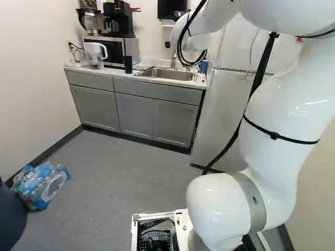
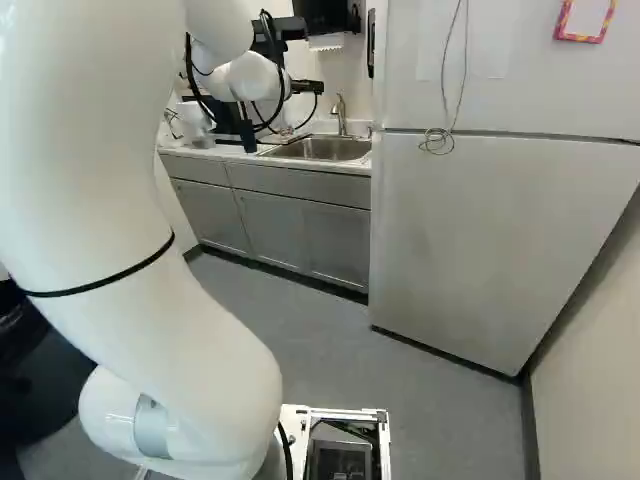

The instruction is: Rinse the cup and place it in the tray

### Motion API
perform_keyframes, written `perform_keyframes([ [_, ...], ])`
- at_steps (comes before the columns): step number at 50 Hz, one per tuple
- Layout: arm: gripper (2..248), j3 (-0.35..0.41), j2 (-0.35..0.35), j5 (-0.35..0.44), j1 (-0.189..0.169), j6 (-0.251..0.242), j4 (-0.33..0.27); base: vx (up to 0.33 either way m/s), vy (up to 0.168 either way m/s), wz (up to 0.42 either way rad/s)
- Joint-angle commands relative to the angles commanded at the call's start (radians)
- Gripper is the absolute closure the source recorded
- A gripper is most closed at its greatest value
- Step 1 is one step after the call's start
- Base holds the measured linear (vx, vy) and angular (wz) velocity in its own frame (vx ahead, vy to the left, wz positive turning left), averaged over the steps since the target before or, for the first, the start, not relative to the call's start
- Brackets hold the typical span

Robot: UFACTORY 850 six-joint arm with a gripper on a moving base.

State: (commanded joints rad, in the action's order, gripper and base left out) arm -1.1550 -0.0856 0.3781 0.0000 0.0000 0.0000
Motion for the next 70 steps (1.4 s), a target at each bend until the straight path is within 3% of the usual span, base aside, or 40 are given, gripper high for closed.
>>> perform_keyframes([
  [70, 3, 0.000, 0.000, 0.000, 0.000, 0.000, 0.000, 0.049, -0.001, -0.006],
])
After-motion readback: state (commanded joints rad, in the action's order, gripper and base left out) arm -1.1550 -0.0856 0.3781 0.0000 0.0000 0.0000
